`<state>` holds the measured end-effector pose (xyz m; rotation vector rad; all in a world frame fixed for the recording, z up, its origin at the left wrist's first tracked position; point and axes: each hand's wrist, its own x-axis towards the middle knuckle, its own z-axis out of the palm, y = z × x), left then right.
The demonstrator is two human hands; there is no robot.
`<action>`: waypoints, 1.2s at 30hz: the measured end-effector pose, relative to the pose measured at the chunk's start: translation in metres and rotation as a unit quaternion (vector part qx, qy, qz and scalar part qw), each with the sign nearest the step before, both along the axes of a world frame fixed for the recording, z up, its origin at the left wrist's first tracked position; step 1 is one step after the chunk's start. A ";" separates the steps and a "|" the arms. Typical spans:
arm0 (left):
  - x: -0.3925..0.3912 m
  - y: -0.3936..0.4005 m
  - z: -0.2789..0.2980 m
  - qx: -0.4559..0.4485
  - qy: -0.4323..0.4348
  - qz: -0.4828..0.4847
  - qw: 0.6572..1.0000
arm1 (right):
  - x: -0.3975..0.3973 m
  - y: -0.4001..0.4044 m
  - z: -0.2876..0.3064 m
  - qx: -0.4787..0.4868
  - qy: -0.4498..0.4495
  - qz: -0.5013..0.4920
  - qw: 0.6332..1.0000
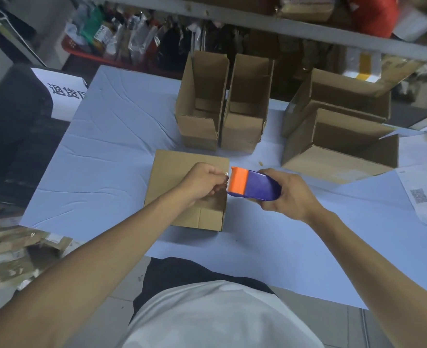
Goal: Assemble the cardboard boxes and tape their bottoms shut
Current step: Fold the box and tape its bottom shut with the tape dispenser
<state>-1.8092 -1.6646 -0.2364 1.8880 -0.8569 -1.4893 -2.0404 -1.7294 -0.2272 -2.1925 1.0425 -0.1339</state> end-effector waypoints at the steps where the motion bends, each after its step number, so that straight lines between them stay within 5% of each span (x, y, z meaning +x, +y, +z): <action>1: 0.000 0.001 0.000 -0.005 -0.036 -0.004 0.999 | 0.002 0.000 0.001 0.008 0.001 0.009 1.000; 5: 0.011 0.009 -0.001 -0.008 -0.188 -0.008 0.982 | -0.007 -0.004 0.004 0.029 0.026 0.038 0.999; 16: 0.023 0.013 -0.006 0.085 -0.281 -0.056 0.954 | -0.033 -0.009 -0.019 0.019 0.099 0.036 0.994; 23: 0.018 0.005 -0.004 0.088 -0.481 -0.189 0.851 | -0.020 -0.008 -0.030 0.017 0.169 0.052 0.984; 28: 0.015 0.000 -0.008 -0.151 -0.367 -0.383 0.834 | 0.006 -0.009 -0.029 0.007 0.243 0.065 0.968; 31: 0.018 -0.001 -0.011 -0.161 -0.373 -0.440 0.800 | 0.017 -0.007 -0.029 -0.007 0.334 0.094 0.938; 33: 0.014 0.000 -0.013 -0.151 -0.391 -0.452 0.787 | 0.010 -0.003 -0.032 -0.004 0.305 0.070 0.950; 36: 0.007 -0.005 -0.013 -0.088 -0.367 -0.444 0.813 | -0.003 0.000 -0.027 -0.016 0.237 0.031 0.971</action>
